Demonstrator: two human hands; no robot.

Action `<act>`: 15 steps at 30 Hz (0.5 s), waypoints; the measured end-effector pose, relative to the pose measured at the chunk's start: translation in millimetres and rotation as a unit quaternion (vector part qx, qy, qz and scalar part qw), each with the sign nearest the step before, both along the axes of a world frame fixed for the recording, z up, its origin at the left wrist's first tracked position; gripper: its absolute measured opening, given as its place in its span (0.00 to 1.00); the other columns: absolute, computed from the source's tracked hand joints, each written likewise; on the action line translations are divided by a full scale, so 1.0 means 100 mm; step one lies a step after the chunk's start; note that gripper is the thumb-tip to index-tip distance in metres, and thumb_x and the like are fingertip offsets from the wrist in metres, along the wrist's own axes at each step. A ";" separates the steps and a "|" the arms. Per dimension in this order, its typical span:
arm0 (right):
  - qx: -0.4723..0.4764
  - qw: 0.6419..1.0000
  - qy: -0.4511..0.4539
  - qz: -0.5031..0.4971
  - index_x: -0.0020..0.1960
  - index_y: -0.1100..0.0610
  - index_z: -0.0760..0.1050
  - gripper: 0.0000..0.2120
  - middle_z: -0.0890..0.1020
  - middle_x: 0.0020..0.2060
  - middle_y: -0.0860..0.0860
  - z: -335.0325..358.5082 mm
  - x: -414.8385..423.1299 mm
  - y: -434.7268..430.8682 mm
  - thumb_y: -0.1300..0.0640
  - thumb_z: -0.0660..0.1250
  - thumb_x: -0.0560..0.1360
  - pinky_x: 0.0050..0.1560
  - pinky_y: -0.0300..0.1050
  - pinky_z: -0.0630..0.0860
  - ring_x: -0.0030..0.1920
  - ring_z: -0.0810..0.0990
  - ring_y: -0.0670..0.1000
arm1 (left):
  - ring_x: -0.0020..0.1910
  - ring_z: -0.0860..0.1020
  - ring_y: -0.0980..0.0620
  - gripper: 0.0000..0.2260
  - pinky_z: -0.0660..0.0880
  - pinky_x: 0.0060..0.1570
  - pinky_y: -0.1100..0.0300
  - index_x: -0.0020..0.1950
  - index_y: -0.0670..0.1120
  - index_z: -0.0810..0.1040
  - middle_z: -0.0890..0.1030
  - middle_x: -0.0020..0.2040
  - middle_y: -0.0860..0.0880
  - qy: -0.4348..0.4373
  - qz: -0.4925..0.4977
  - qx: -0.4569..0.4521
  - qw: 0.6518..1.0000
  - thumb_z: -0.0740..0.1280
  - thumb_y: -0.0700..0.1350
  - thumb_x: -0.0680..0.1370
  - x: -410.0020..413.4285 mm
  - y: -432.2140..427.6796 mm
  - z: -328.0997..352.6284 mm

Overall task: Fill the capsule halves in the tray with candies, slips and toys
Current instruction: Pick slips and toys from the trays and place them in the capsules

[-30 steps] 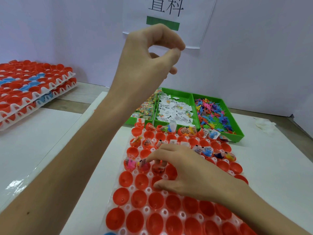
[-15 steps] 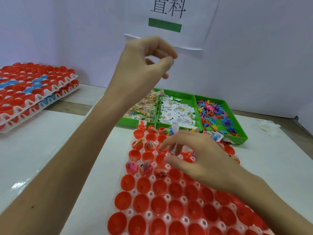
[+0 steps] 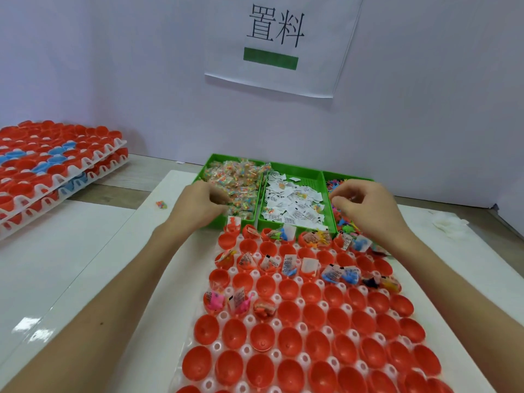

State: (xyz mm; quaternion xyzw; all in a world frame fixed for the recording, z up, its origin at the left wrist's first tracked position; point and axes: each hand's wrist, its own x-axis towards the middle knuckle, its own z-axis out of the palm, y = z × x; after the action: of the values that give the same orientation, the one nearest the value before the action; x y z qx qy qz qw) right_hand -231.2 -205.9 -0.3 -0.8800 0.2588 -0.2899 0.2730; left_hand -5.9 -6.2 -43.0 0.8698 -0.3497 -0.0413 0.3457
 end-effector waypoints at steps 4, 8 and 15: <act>-0.039 0.993 0.107 0.040 0.47 0.51 0.85 0.05 0.85 0.42 0.44 -0.06 0.33 -0.09 0.58 0.71 0.76 0.45 0.38 0.74 0.42 0.79 0.38 | 0.39 0.76 0.61 0.07 0.72 0.48 0.62 0.50 0.46 0.87 0.84 0.43 0.51 -0.006 0.016 -0.022 1.000 0.77 0.40 0.73 -0.01 0.00 -0.02; -0.028 0.967 0.221 0.126 0.51 0.51 0.85 0.06 0.84 0.45 0.44 -0.13 0.58 -0.10 0.52 0.73 0.76 0.50 0.42 0.77 0.45 0.79 0.40 | 0.42 0.81 0.53 0.06 0.76 0.47 0.60 0.46 0.46 0.87 0.85 0.41 0.48 -0.007 0.041 -0.062 0.997 0.77 0.37 0.72 0.00 0.04 -0.02; -0.030 0.947 0.280 0.152 0.49 0.52 0.80 0.04 0.79 0.40 0.43 -0.23 0.78 -0.08 0.57 0.74 0.75 0.36 0.31 0.69 0.39 0.77 0.39 | 0.37 0.79 0.54 0.04 0.73 0.38 0.60 0.46 0.48 0.85 0.82 0.37 0.51 -0.019 0.063 -0.141 0.988 0.74 0.39 0.75 0.02 0.02 0.02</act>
State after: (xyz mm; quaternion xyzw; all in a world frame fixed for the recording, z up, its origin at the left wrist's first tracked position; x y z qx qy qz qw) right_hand -153.5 -213.9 -22.8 -0.9624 0.1793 0.0056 0.2038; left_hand -3.7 -3.7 -40.6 0.8331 -0.3031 0.0472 0.4602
